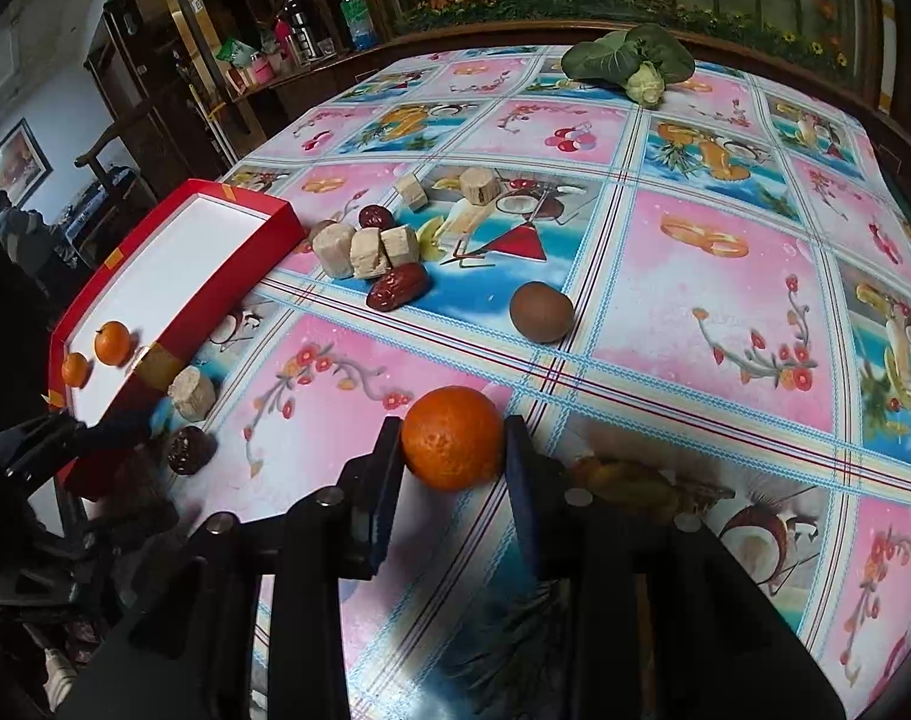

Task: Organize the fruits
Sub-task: 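Move the left tool to a red date while the right tool approaches an orange, then grasp the red date with the left tool while the right tool grasps the orange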

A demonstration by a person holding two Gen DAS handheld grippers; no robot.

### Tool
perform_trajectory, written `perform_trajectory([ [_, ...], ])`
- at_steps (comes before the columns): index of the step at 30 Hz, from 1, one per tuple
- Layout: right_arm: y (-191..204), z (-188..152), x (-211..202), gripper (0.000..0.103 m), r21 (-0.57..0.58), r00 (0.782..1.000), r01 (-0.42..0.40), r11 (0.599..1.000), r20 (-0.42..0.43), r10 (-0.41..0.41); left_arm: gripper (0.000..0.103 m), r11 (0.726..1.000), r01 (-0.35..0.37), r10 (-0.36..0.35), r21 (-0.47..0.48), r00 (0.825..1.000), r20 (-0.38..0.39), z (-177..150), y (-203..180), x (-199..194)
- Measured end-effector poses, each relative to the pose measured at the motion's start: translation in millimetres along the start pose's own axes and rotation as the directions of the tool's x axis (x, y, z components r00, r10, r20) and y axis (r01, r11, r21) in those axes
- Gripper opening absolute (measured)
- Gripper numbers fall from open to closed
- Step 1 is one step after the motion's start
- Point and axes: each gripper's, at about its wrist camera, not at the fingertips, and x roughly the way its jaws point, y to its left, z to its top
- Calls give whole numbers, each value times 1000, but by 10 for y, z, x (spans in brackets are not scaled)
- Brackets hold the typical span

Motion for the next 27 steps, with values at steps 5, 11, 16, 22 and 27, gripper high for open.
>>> perform_trajectory([
  [5, 30, -5, 6, 35, -14, 1000, 16, 1000, 3, -16, 45, 999, 26, -27, -26, 1000, -15, 15, -132, 60],
  [11, 25, -17, -7, 35, -6, 1000, 11, 1000, 2, -11, 45, 1000, 3, -3, -30, 1000, -8, 122, -130, 149],
  [16, 26, -26, -15, 35, -14, 1000, 22, 1000, 8, -22, 30, 1000, -25, 25, -4, 1000, 4, 146, -181, 190],
  [22, 45, -28, -15, 35, -22, 999, 37, 999, 17, -37, 16, 998, -52, 52, -21, 999, 3, 172, -157, 206],
  [27, 44, -28, -14, 35, -21, 999, 37, 999, 18, -37, 16, 995, -99, 99, -13, 995, 2, 182, -221, 213],
])
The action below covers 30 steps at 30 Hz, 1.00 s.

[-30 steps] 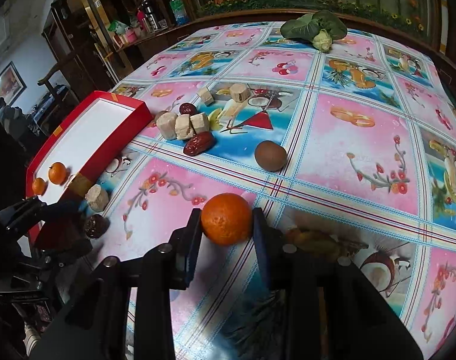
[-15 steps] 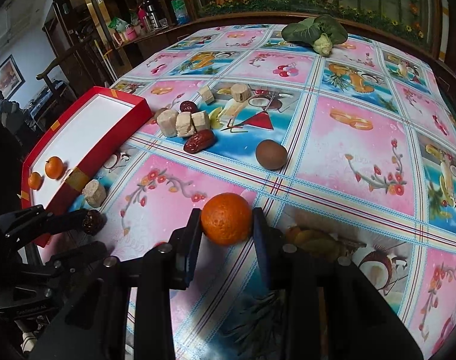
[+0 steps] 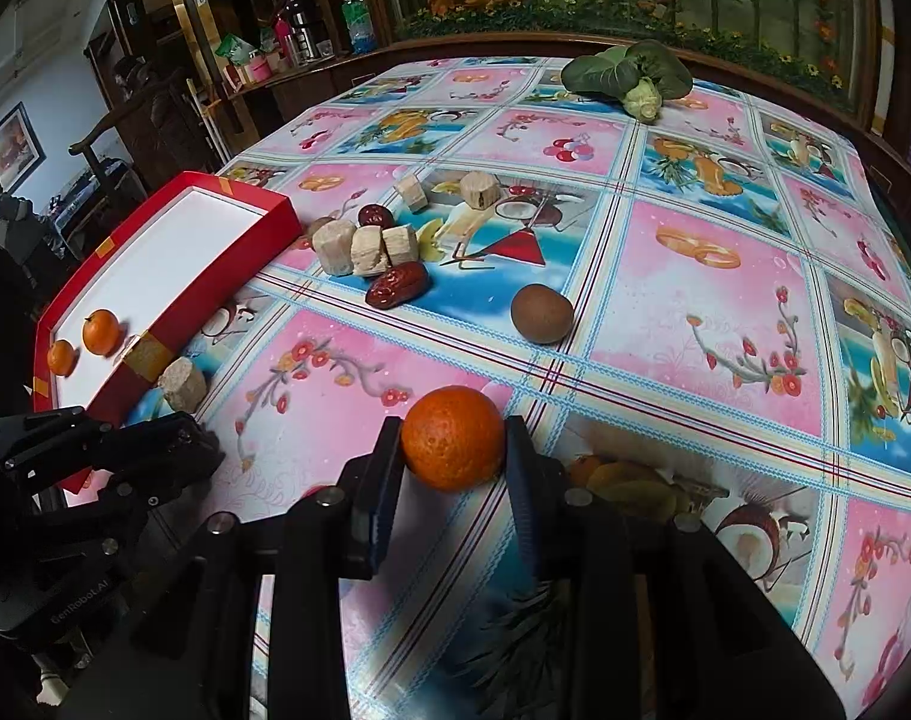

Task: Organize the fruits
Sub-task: 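Grasp the red date with the left tool while the right tool grasps the orange, then carry the date and orange into the red tray and open both tools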

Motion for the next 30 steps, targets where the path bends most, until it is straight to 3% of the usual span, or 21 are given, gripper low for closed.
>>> perform_trajectory([
  [3, -2, 0, -1, 35, 2, 1000, 0, 1000, 1, 0, 16, 1000, -11, 11, -13, 1000, -6, 11, 5, 1],
  [10, 29, 26, -46, 35, 11, 999, -28, 1000, 32, 28, 16, 990, -136, 138, -38, 990, 37, 58, 65, -113],
  [19, 189, 93, -163, 35, 31, 986, -98, 995, 135, 93, 16, 953, -274, 291, -126, 945, 151, 113, 385, -520],
  [26, 571, 228, -74, 35, 40, 971, -179, 983, 165, 171, 16, 912, -352, 388, -212, 907, 162, 57, 780, -703],
  [30, 883, 290, 4, 35, 20, 960, -233, 972, 167, 226, 16, 894, -370, 415, -252, 897, 153, -22, 997, -755],
])
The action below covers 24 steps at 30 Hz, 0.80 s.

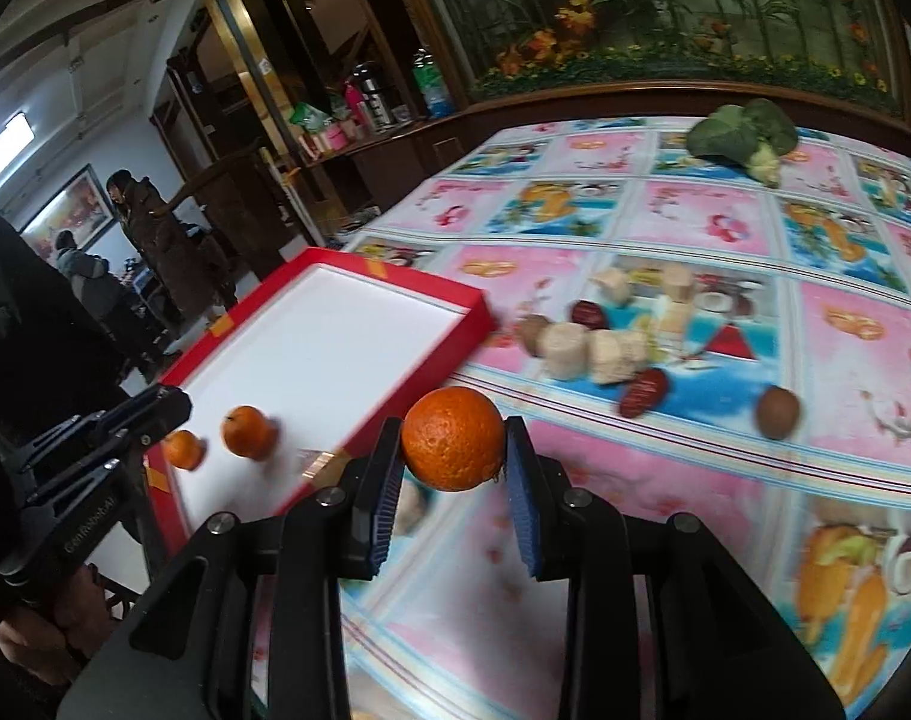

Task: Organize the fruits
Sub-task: 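Carry the date and orange into the red tray and open both tools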

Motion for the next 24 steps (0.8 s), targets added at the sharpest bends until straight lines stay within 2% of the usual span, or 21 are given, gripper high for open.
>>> perform_trajectory([
  [5, 330, 13, 190, 35, -23, 999, -51, 998, -10, 50, 16, 998, -45, 45, -42, 999, -22, -68, 303, 94],
  [13, 760, -22, 506, 35, -70, 992, -99, 993, -80, 94, 16, 993, -104, 101, -58, 993, -56, -169, 535, 240],
  [21, 899, -91, 805, 35, -114, 985, -65, 991, -169, 45, 16, 991, -120, 115, -54, 990, -75, -208, 608, 349],
  [24, 910, -97, 809, 35, -135, 984, -66, 989, -176, 42, 16, 991, -118, 114, -55, 990, -79, -212, 622, 365],
])
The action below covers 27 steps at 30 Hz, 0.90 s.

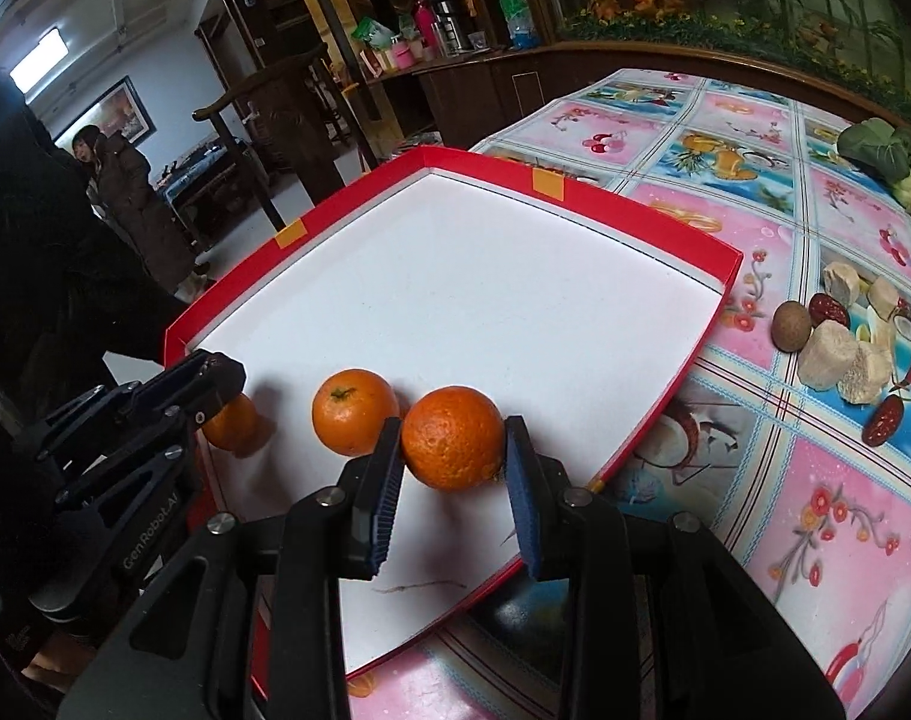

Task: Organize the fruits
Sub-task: 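Carry the date and orange into the red tray and open both tools, then withdraw both tools from the tray back over the table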

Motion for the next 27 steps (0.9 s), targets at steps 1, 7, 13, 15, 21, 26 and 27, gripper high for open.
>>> perform_trajectory([
  [1, 6, -1, 2, 36, -5, 1000, 1, 1000, -1, -1, 16, 1000, 9, -9, -6, 1000, -6, -5, 22, 9],
  [7, -35, 26, -73, 45, 3, 999, -41, 999, 7, 41, 40, 994, 110, -111, -16, 994, -25, -31, 111, 26],
  [13, -365, 94, -483, 52, 89, 986, -84, 992, 150, 70, 52, 979, 205, -205, 2, 979, 21, -83, 219, -133],
  [15, -531, 118, -568, 52, 135, 983, -91, 987, 171, 67, 52, 976, 219, -219, 13, 975, 28, -109, 252, -197],
  [21, -1049, 90, -934, 52, 214, 976, -56, 975, 218, 8, 55, 956, 279, -283, 92, 958, 37, -161, 106, -433],
  [26, -1620, -41, -1249, 54, 298, 967, 27, 954, 233, -100, 59, 919, 332, -348, 211, 936, 45, -180, -334, -638],
  [27, -1713, -59, -1290, 54, 318, 966, 34, 947, 232, -113, 59, 913, 344, -361, 219, 931, 45, -173, -388, -658],
])
